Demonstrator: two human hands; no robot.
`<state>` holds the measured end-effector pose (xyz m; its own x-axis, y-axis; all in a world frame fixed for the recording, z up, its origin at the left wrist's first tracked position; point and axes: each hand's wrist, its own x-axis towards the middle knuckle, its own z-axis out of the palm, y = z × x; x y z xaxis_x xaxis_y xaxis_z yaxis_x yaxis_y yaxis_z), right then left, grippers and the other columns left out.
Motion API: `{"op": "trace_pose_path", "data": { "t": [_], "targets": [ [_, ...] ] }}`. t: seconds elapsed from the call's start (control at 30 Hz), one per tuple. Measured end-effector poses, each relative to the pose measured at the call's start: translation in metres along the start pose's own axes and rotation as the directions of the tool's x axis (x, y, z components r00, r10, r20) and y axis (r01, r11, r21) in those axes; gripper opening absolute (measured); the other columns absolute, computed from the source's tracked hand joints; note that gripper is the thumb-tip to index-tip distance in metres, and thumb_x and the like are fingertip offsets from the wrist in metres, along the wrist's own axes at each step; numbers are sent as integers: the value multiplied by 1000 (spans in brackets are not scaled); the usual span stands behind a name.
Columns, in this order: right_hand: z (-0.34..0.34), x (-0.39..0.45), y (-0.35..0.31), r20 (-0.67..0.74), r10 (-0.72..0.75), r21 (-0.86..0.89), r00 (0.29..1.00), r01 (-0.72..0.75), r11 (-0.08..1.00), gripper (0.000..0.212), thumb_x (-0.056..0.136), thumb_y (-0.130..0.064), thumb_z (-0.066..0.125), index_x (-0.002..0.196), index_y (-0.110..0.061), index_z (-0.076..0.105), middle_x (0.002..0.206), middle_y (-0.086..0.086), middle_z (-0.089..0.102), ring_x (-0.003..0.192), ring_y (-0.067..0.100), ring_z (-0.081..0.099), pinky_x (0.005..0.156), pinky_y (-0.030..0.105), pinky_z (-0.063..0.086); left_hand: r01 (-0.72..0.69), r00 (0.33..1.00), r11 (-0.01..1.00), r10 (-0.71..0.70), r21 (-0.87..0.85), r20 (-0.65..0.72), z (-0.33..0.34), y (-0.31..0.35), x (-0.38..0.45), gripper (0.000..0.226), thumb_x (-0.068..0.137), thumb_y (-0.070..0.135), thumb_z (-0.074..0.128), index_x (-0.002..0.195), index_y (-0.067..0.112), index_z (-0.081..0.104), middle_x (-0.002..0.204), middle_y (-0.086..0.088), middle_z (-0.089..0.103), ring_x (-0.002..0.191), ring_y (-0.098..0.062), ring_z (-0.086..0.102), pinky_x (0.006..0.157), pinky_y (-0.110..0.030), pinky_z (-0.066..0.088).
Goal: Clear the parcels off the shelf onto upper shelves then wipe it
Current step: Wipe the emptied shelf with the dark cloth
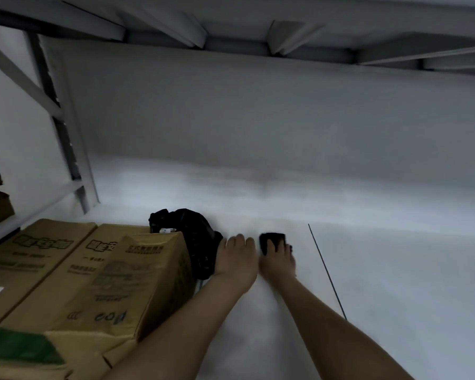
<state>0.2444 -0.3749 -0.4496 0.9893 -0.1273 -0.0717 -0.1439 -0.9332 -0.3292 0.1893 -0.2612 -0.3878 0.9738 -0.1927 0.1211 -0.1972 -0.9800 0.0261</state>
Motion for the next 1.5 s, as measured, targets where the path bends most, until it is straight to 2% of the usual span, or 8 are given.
{"op": "trace_pose_path", "data": {
  "t": [0.1,0.2,0.37,0.5,0.6,0.8,1.2,1.5],
  "targets": [
    [12,-1,-33,32,-188,-22,982,189,982,67,99,-34,40,153,-14,7,159,14,6,147,29,9,118,38,17,66,993,998,-68,-25,-99,-9,-2,11,37,95,15,34,132,13,40,132,-9,45,124,-25,43,111,-36,23],
    [18,11,-50,114,-331,-25,937,336,942,64,98,-40,42,152,-15,17,156,7,21,144,23,20,116,33,21,139,988,990,-136,26,-75,-10,-3,18,34,99,23,32,131,15,43,131,-6,44,127,-24,40,114,-40,16],
    [5,40,-66,321,-366,137,874,340,931,59,103,-26,36,152,-6,10,160,10,8,148,25,11,120,35,11,124,986,969,-144,212,83,-10,-17,12,47,101,19,26,147,9,24,149,-15,27,142,-30,18,118,-48,2],
    [6,61,-68,272,-433,-88,859,470,878,67,100,-31,43,154,-24,5,161,5,1,148,26,9,118,35,17,132,979,954,-168,268,118,-10,-26,12,48,101,21,28,147,8,23,154,-16,20,145,-31,10,118,-50,-1],
    [4,75,-54,187,-393,-138,900,421,897,69,98,-20,47,154,-26,8,160,8,6,146,29,14,116,37,21,101,973,931,-165,350,159,-12,-29,16,52,100,25,32,148,7,21,154,-17,18,145,-34,8,117,-53,-2],
    [-19,94,11,72,-156,-124,985,164,979,56,100,-23,30,153,-25,12,160,8,10,144,29,19,114,37,22,55,972,910,-143,411,186,-9,-27,22,54,98,27,35,148,8,21,153,-19,17,145,-35,6,116,-55,-4],
    [-52,78,81,-29,96,-232,995,-100,967,38,99,-14,30,136,-6,36,134,17,43,123,32,45,97,38,41,-5,967,911,-102,413,236,-7,-11,21,56,99,27,31,150,9,18,155,-19,12,145,-34,3,116,-55,-5],
    [-98,59,78,60,81,-150,995,-72,986,34,99,-18,37,126,-5,52,128,13,56,119,30,53,94,34,43,-20,978,935,-56,355,202,-14,6,22,51,98,24,34,147,12,25,150,-15,23,142,-31,16,117,-53,-2]
  ]
}}
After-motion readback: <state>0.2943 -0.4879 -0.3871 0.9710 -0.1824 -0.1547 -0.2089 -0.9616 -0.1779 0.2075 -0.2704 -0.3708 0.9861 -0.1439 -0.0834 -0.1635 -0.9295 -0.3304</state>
